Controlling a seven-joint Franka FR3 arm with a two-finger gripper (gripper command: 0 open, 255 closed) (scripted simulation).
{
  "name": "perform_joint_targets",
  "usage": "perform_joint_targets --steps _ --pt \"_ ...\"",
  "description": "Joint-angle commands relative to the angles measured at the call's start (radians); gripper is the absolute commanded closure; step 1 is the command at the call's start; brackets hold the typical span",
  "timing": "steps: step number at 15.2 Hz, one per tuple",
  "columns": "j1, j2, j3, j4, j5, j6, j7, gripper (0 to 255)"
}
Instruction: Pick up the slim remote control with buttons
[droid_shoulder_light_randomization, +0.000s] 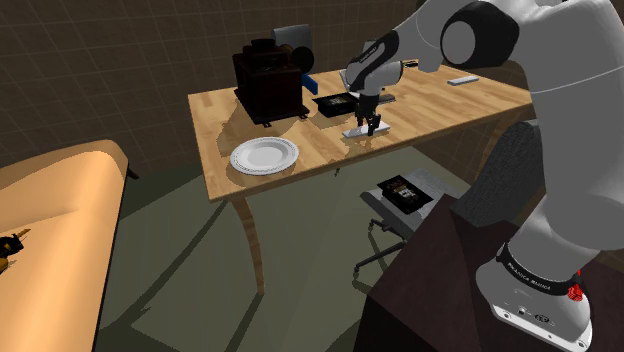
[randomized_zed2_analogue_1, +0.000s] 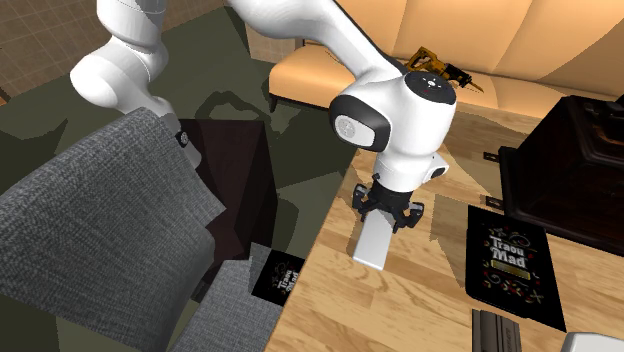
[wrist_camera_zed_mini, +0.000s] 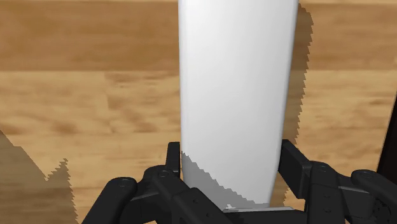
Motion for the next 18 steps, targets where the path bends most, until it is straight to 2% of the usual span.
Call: perform_joint_targets --steps 1,4,18 --pt "0.000 0.002 0.001 0.000 0.000 0.002 0.000 255" --pt "0.000 -0.002 0.000 -0.002 -0.001 0.000 0.000 255" --pt "0.016 -0.097 -0.028 0.045 -0.042 -0.138 0.024 255"
